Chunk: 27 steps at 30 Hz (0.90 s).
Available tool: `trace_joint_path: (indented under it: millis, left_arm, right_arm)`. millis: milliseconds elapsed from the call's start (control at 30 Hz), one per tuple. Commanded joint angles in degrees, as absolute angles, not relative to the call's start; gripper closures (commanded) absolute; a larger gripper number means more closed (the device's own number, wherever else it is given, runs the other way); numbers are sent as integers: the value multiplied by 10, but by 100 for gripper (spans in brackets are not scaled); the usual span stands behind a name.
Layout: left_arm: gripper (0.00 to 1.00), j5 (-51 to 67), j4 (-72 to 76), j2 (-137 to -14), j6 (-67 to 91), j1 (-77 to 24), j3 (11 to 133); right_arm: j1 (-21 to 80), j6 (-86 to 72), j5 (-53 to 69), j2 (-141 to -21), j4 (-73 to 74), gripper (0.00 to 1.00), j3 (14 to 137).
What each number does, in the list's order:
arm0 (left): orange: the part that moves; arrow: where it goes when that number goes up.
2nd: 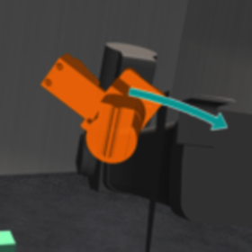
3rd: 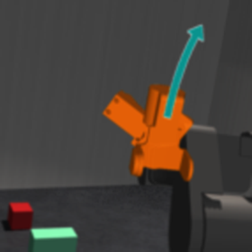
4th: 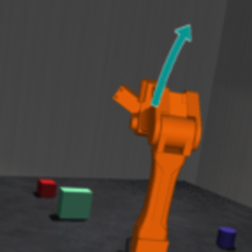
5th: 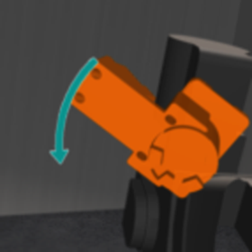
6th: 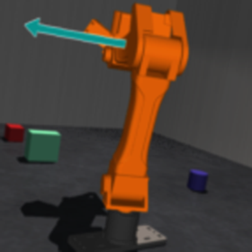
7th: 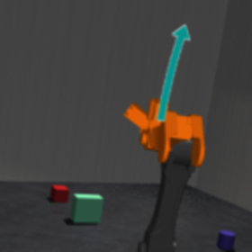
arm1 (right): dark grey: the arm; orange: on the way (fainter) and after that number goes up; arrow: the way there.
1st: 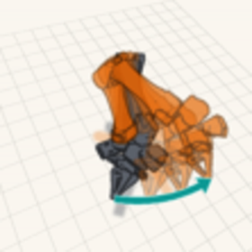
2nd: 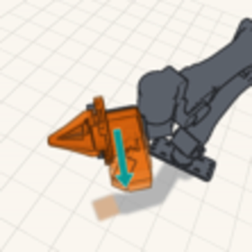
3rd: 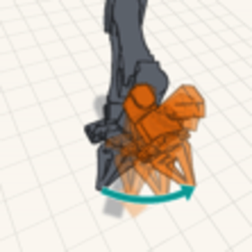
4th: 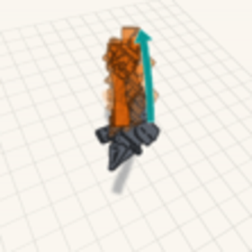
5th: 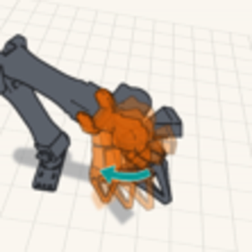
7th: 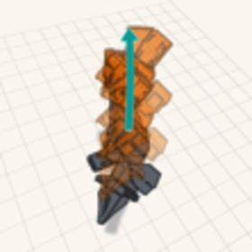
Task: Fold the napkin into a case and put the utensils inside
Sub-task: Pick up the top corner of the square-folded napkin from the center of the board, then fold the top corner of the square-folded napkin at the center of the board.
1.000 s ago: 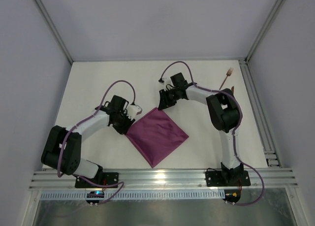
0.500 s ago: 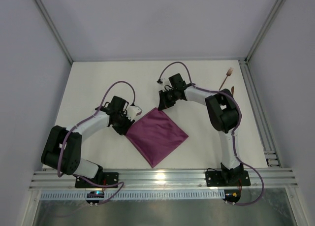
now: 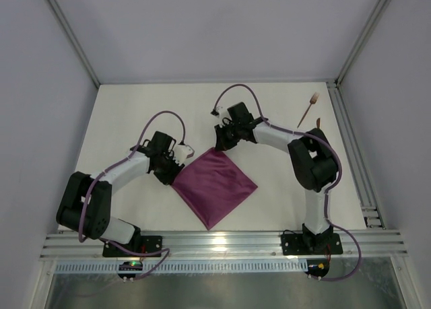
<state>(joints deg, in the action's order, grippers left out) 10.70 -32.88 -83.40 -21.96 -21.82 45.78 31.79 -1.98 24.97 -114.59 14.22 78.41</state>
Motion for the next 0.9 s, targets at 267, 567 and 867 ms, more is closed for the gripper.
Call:
trace_joint_path:
  millis: [267, 567, 867]
  left_arm:
    - [63, 105, -334, -803, -234, -216, 458]
    - [44, 104, -384, -730, -247, -211, 458]
    - [43, 91, -401, -715, -231, -210, 454]
  right_arm:
    - [383, 31, 278, -999, 92, 97, 658]
    - [495, -36, 302, -907, -19, 97, 485]
    - [570, -67, 294, -872, -37, 97, 424]
